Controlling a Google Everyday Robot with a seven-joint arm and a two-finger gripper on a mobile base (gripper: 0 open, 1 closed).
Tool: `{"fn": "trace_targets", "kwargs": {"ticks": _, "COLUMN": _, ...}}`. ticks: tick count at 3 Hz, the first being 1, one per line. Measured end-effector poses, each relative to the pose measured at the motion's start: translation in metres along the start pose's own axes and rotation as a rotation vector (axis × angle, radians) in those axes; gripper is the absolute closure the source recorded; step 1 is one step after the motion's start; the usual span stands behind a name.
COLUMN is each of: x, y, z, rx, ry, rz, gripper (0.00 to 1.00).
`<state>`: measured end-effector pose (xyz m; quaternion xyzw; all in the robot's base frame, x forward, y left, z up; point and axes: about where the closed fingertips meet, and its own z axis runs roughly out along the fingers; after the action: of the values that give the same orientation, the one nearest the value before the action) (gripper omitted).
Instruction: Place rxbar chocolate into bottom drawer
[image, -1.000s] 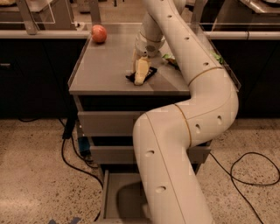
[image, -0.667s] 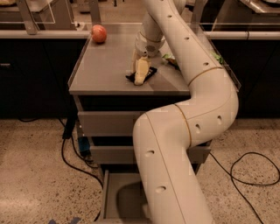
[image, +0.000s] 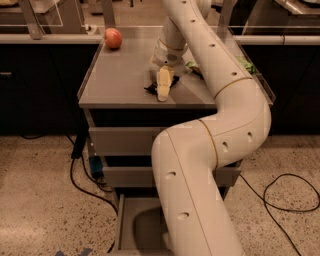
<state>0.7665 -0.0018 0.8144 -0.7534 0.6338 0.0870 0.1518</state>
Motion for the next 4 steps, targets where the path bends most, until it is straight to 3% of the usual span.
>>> {"fn": "trace_targets", "kwargs": {"ticks": 1, "x": -0.0066, "y": -0.0187, "z": 0.0097, "rx": 0.05, "ry": 0.024, "rz": 0.004, "gripper": 0.0}}
{"fn": "trace_targets", "kwargs": {"ticks": 2, "x": -0.0069, "y": -0.0198, "z": 0.0105, "rx": 0.053, "ry": 0.023, "rz": 0.004, "gripper": 0.0}}
{"fn": "trace_targets", "kwargs": {"ticks": 4, "x": -0.0069, "y": -0.0198, "z": 0.0105, "rx": 0.053, "ry": 0.023, "rz": 0.004, "gripper": 0.51}}
